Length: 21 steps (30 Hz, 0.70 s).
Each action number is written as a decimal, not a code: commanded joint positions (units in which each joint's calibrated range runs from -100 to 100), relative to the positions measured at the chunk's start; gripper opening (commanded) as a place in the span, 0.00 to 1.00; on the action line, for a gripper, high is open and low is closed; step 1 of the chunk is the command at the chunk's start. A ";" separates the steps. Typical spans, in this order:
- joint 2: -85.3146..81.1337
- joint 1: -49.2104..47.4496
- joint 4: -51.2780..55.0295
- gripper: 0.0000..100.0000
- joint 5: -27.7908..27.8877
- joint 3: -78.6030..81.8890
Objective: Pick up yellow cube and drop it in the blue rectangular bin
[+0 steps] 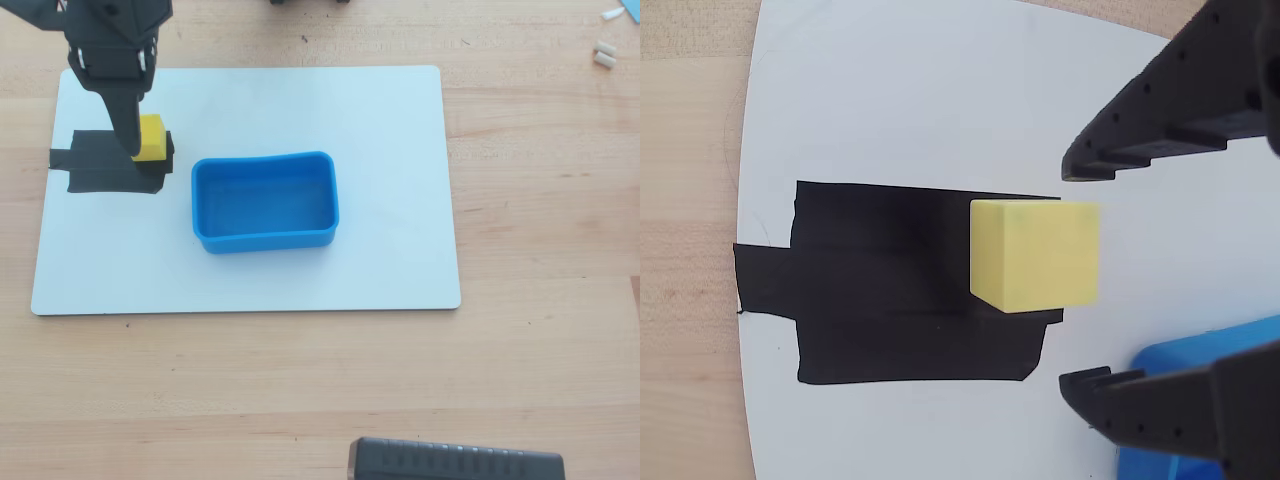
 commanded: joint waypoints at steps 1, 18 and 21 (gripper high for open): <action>2.17 1.06 -0.26 0.35 0.39 0.04; 10.16 1.40 -3.98 0.14 0.15 -0.42; 8.48 1.40 -3.07 0.13 0.10 -0.51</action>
